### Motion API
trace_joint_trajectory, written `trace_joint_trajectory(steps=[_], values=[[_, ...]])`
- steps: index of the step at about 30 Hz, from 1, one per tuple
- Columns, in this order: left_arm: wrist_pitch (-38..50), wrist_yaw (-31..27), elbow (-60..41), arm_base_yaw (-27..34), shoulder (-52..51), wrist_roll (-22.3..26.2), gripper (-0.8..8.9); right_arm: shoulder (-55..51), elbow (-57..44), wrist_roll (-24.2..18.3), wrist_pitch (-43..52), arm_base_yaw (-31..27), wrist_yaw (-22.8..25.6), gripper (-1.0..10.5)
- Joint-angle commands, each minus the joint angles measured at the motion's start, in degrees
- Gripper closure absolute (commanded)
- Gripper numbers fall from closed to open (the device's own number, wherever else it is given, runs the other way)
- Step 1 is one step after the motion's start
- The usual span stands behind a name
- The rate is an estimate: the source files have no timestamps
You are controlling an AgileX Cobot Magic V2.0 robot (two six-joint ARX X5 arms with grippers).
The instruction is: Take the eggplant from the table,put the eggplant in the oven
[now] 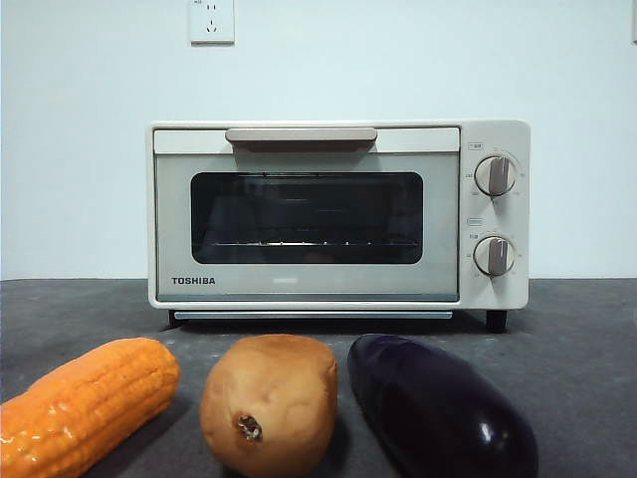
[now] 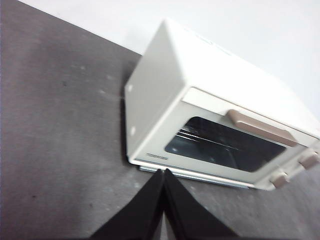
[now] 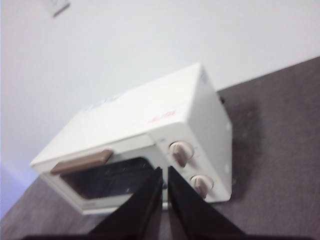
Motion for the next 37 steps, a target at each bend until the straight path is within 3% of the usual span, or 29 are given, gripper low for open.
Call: trace_joint_trajectory(steps=[1,5,14,18,22,28,32,37], values=[[-0.72,3.04,4.13,-0.07,3.80,2.45,8.09,3.58,3.41,-4.15,-2.45,0.13,-2.54,9.4],[-3.23,6.40,8.55,-0.98,8.57,5.16,8.09,8.52,7.21,-5.75,-3.45,0.13,-9.86,9.2],[-7.96,7.13,14.43,-3.80,16.09,8.44,8.09,18.51,13.90,-5.68,-12.24,1.95,-26.01,6.6],[-7.98,7.34,14.47,-5.22,17.11,8.48,8.09,21.22,14.36,-5.53,-13.11,6.25,-26.23,6.5],[-8.04,7.32,14.47,-6.64,17.33,8.50,8.09,24.52,14.36,-4.50,-13.55,12.83,-20.15,6.5],[-8.04,7.30,14.47,-8.00,17.38,8.48,8.09,31.74,14.51,-4.33,-15.50,27.32,-5.11,6.5],[-8.04,7.28,14.47,-8.50,17.38,8.46,8.09,38.64,15.52,-3.93,-15.87,37.13,4.24,6.1],[-8.35,7.28,14.47,-8.59,17.38,8.46,8.09,50.86,18.97,-3.89,-16.46,46.07,11.98,6.0]])
